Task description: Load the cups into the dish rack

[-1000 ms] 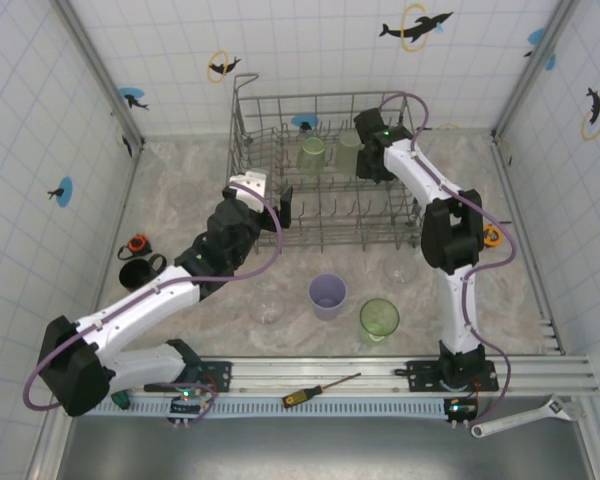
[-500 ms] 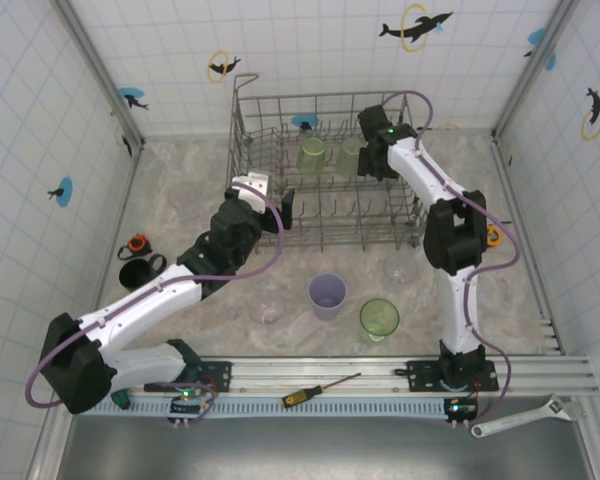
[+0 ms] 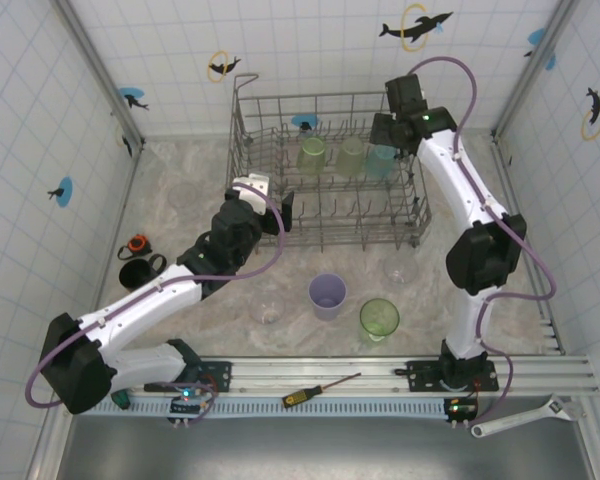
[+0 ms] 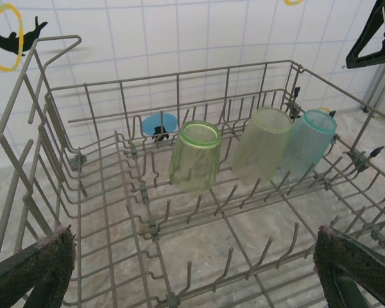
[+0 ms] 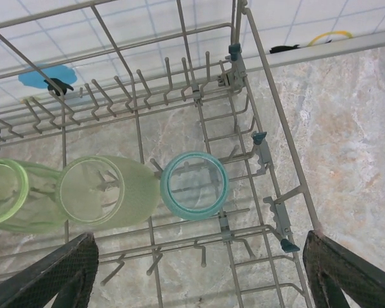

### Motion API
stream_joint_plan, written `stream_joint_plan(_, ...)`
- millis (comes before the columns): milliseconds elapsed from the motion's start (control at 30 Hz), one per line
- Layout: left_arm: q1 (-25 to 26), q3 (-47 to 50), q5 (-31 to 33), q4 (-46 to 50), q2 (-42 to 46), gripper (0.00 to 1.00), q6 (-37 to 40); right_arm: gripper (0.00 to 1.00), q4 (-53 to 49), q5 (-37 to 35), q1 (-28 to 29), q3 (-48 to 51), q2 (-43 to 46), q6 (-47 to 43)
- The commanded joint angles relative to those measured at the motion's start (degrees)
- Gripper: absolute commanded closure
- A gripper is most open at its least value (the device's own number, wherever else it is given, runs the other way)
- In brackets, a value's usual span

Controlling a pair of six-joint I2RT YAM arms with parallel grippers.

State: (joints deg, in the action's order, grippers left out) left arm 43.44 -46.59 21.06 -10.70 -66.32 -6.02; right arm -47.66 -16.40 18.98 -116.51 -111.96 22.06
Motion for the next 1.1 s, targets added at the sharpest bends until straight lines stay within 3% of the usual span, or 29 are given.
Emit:
stream_joint_plan(0, -0.31, 0.67, 0.26, 1.03, 0.9, 0.02, 0.08, 0.11, 1.27, 0.89, -0.86, 2.19, -1.57, -0.16)
stream_joint_plan(367, -0.33, 1.34, 1.4, 1.95, 1.7, 0.02, 0.3, 0.1, 6.2, 2.86, -1.78, 3.57, -7.82, -0.02)
stream_joint_plan(767, -0.33, 0.69, 2.01, 3.15, 1.02, 0.02, 1.01, 0.21, 8.61, 5.19, -2.14, 3.48, -12.28, 0.53)
stream_joint_plan(1067, -0.37, 0.19, 2.23, 5.26, 3.08, 0.02, -0.37, 0.2, 9.6, 5.46, -2.15, 5.24, -5.51, 0.87)
